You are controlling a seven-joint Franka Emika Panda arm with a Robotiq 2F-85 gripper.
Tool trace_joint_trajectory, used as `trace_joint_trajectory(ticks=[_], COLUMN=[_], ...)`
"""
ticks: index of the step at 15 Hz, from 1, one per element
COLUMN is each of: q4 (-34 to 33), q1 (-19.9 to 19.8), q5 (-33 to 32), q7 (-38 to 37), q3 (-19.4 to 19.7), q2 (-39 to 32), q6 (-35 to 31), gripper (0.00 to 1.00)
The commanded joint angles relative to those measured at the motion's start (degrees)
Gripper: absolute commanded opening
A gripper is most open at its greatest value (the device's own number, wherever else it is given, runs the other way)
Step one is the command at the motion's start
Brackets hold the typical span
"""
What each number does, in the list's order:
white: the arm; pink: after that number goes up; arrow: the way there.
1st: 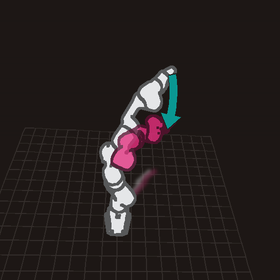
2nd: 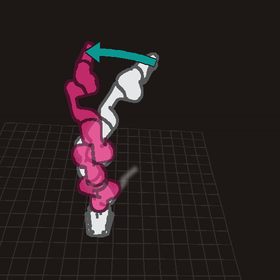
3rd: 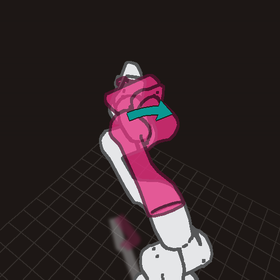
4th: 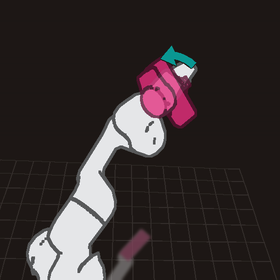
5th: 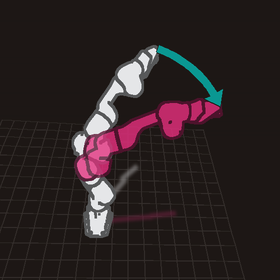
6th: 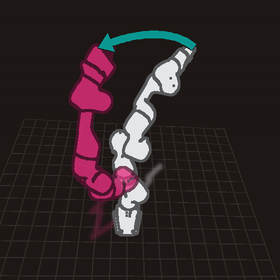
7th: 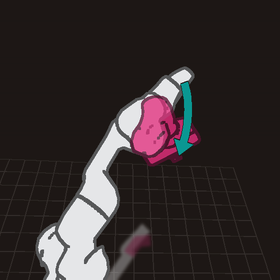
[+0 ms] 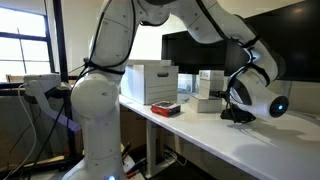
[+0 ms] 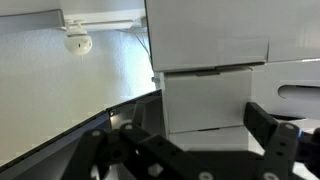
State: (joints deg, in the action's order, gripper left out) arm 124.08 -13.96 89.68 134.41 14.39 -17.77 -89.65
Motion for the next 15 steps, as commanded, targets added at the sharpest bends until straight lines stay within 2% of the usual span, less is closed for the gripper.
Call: trace_joint_trajectory(ticks=[1,15], q4=[3.6,5.2], q1=[-0.2,0.2], q5=[1.0,1.5], q7=[2.9,3.1], q3=[0.0,-0.4], q2=[2.3,3.6], q6=[-0.1,0.1], gripper=[1.0,1.0])
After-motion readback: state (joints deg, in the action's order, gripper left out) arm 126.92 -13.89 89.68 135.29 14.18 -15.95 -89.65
